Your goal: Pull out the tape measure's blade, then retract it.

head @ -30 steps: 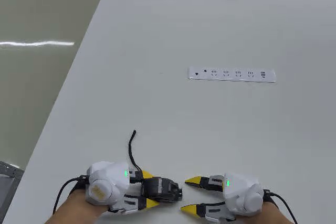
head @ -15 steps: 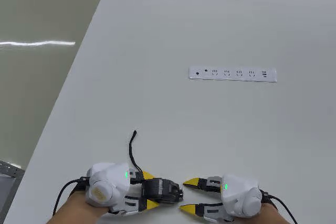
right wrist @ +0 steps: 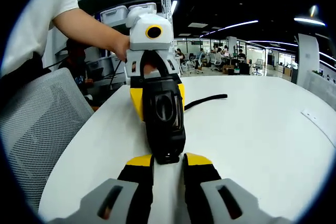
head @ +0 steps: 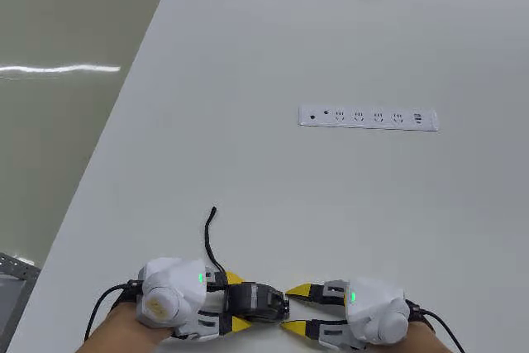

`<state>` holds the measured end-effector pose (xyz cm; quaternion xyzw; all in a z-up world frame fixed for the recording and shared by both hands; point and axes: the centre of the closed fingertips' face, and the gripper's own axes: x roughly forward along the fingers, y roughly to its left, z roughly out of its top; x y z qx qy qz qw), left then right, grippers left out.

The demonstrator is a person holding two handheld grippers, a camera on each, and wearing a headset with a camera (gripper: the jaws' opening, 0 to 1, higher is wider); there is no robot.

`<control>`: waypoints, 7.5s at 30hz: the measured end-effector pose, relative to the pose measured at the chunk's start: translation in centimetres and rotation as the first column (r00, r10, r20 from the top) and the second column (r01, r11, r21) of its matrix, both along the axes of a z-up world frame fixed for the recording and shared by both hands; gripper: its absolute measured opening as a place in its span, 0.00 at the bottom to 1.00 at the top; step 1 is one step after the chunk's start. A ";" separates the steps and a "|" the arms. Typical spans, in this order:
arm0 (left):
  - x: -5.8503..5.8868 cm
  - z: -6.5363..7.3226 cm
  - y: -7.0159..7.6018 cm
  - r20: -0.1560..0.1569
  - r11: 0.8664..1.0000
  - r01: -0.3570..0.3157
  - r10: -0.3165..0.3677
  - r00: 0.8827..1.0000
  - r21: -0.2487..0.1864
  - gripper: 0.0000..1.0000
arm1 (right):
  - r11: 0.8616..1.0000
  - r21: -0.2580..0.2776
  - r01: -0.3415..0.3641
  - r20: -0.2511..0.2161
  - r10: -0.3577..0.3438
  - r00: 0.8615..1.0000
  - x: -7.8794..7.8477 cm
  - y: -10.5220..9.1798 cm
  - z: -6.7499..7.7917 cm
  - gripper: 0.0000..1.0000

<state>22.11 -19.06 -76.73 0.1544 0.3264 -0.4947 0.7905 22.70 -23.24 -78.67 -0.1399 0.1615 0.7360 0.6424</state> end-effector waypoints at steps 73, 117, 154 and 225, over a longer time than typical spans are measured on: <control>-0.2 0.0 0.0 0.030 0.999 0.041 -0.042 0.999 0.004 0.29 | 1.000 0.007 0.007 -0.047 -0.007 0.999 -0.7 -1.0 0.0 0.11; -0.3 -0.2 0.0 0.023 0.999 0.035 -0.036 0.999 0.010 0.30 | 0.999 -0.006 0.047 -0.072 -0.047 0.996 0.2 -5.9 -0.1 0.10; -0.3 -0.2 0.0 0.015 0.999 0.035 -0.035 0.999 0.011 0.30 | 0.996 -0.018 0.089 -0.087 -0.090 0.992 0.7 -10.2 0.3 0.09; -0.3 -0.3 0.0 0.005 1.000 0.028 -0.028 1.000 0.014 0.30 | 0.986 -0.039 0.162 -0.118 -0.166 0.979 1.8 -17.0 0.3 0.08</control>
